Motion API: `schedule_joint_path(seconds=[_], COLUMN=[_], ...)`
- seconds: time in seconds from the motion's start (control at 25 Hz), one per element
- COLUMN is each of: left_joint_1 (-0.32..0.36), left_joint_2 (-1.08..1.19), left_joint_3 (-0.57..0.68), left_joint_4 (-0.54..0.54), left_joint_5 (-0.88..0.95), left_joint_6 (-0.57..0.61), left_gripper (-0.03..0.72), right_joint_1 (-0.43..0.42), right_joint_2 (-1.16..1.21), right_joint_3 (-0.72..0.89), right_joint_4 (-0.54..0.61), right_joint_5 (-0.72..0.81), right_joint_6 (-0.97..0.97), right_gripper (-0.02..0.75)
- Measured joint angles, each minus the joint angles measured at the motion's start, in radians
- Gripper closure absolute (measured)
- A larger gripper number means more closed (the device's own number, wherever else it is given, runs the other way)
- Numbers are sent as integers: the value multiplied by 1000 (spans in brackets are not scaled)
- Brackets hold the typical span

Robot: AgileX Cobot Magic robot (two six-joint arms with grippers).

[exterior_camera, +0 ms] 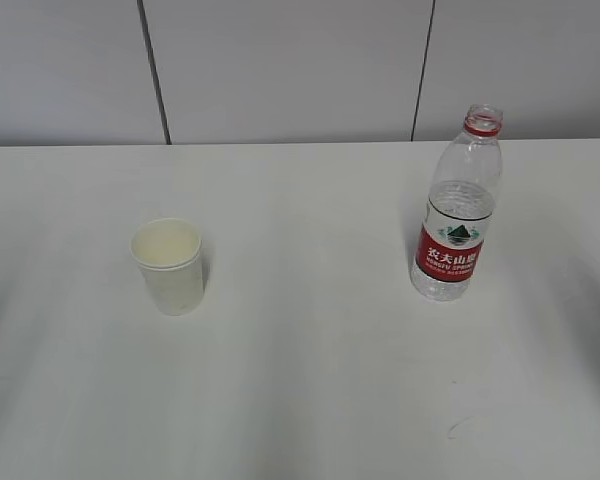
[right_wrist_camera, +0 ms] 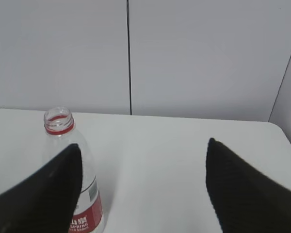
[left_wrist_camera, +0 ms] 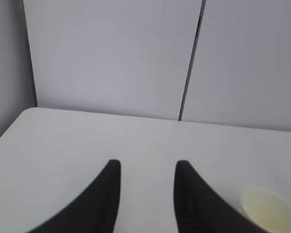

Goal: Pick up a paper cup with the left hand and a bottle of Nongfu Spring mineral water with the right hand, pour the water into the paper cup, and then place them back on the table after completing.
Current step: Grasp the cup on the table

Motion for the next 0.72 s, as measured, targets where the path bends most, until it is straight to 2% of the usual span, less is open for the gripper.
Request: schedule_joint_path(seconds=[0.2, 0.4, 0.56, 0.72], left_joint_1=[-40, -129, -218, -236], left_joint_2=[16, 72, 112, 178], left_joint_3=[96, 103, 128, 178], left_joint_4=[0, 6, 91, 121], left_joint_5=[-144, -182, -268, -382], left_joint_6=[0, 0, 0, 0], left_gripper=[448, 448, 448, 448], right_joint_1=[0, 0, 0, 0], right_joint_2=[70, 136, 149, 149], right_joint_3=[0, 25, 84, 133], right_joint_4=[25, 27, 29, 29], right_joint_5=[-75, -209, -360, -382], right_joint_6=[0, 0, 24, 36], right_gripper=[151, 151, 151, 151])
